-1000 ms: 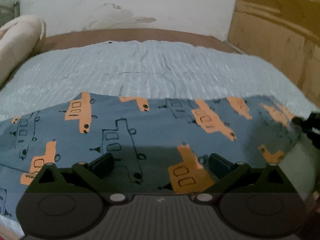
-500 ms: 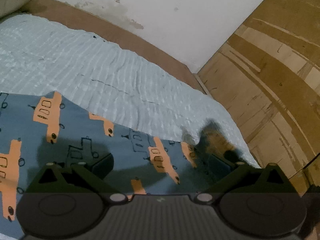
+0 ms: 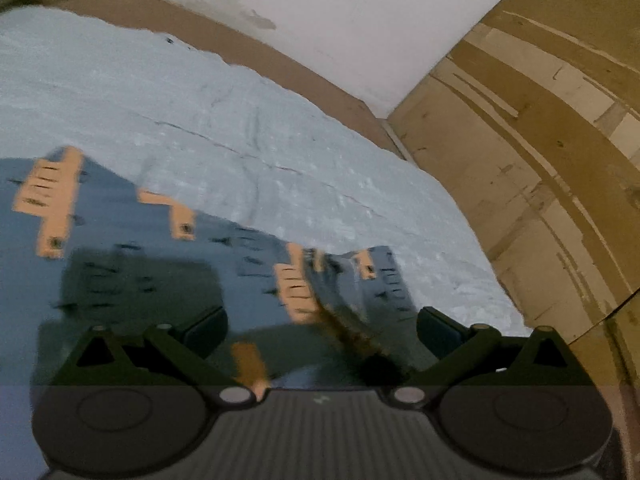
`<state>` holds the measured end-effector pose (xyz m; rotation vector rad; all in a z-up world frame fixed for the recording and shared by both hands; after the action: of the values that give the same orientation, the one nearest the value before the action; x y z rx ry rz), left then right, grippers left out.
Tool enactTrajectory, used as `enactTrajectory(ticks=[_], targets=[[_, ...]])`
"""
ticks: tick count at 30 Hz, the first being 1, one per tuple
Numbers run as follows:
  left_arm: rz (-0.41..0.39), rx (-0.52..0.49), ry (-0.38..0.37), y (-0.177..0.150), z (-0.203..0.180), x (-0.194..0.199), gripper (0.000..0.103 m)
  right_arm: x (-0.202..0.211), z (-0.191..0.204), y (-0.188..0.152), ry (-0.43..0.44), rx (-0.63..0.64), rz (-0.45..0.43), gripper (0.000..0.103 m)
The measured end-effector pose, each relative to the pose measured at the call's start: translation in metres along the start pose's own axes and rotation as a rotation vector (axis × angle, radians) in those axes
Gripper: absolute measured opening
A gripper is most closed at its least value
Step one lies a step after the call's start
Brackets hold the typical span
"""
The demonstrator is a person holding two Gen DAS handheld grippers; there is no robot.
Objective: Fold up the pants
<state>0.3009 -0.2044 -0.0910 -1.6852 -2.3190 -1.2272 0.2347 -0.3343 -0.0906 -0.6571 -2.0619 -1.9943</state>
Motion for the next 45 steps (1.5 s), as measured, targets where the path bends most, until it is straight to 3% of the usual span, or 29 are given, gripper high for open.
enactTrajectory(ticks=[2, 9, 18, 22, 30, 45], targets=[[0.022, 0.018, -0.012, 0.001, -0.003, -0.015, 0.100, 0.003, 0.003, -0.002, -0.005, 0.008, -0.013, 0.015], [0.095, 0.075, 0.009, -0.003, -0.001, -0.052, 0.078, 0.008, 0.006, -0.005, -0.013, 0.038, -0.052, 0.020], [0.141, 0.091, 0.023, -0.012, -0.001, -0.061, 0.033, 0.009, 0.006, -0.010, -0.022, 0.043, -0.066, 0.023], [0.124, 0.103, 0.027, -0.012, 0.000, -0.059, 0.013, 0.011, 0.008, -0.010, -0.029, 0.059, -0.074, 0.023], [0.063, 0.042, 0.042, 0.000, -0.015, -0.032, 0.010, 0.027, 0.019, 0.005, -0.023, 0.078, -0.108, 0.016], [0.004, -0.008, 0.142, 0.033, -0.004, 0.063, 0.009, 0.062, 0.090, 0.042, 0.192, 0.076, -0.116, 0.016]])
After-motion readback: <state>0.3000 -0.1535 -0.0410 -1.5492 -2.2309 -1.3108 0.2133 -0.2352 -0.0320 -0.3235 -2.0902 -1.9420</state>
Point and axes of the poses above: each gripper's, at about its wrist camera, not at the fingertips, and x roughly against the way its jaws point, z to its left, y to its top, the point moved 10 cm from there along -x, roughly the way its jaws point, and after that the axes turned 11 degrees about -y, right-handed, at the moved point
